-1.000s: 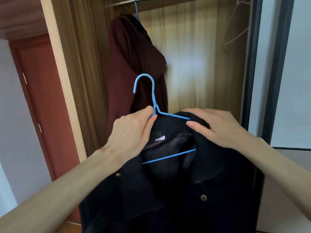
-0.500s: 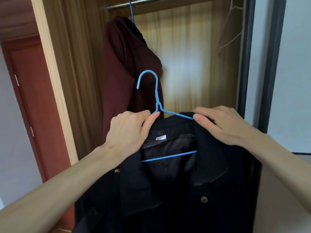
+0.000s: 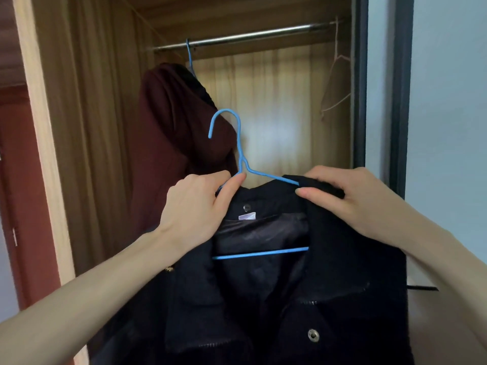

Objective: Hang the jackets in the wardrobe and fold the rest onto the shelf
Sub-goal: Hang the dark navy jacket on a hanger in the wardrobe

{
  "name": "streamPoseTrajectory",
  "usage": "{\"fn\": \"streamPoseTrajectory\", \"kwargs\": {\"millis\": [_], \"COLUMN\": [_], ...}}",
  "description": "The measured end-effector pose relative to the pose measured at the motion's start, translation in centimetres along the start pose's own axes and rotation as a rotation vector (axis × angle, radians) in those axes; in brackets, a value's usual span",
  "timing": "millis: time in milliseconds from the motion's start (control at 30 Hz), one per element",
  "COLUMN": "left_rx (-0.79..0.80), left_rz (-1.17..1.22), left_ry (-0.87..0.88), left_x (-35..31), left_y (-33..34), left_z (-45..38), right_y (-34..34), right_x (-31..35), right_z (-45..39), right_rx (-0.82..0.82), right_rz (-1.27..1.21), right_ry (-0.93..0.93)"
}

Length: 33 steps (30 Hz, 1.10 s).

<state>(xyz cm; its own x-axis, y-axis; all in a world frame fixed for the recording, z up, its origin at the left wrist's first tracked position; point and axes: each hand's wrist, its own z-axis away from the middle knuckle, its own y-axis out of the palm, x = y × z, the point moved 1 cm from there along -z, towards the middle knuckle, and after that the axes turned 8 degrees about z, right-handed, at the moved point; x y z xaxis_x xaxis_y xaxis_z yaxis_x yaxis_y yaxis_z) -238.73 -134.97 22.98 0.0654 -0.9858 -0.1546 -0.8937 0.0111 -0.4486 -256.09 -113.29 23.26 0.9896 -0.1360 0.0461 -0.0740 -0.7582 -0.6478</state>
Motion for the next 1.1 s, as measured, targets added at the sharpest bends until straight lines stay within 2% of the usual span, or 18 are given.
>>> {"fn": "streamPoseTrajectory", "kwargs": {"millis": [300,567,667,767,1100], "left_rx": [0.005,0.038,0.104,0.167,-0.011], "left_rz": [0.297,0.511,0.611,0.612,0.762], "left_ry": [-0.011,-0.094,-0.049,-0.013,-0.031], "left_x": [1.3,3.6,4.9,6.2,7.8], "left_y": [3.7,8.0,9.2,10.0,10.6], "left_z": [-3.1,-6.0,-6.6,-8.3,-18.7], "right_y": [-3.4,-2.9,-1.9,-1.2,0.0], "right_x": [2.2,5.5,6.5,7.2,3.9], "right_z": [-0.4,-2.4,-4.0,-6.4,-17.9], "right_rx": [-0.086,-0.186,-0.195,-0.215,-0.335], "right_rz": [0.394,0.779,0.857,0.918,1.045], "right_ry": [0.148,0.306,0.361,0.433,0.447]}}
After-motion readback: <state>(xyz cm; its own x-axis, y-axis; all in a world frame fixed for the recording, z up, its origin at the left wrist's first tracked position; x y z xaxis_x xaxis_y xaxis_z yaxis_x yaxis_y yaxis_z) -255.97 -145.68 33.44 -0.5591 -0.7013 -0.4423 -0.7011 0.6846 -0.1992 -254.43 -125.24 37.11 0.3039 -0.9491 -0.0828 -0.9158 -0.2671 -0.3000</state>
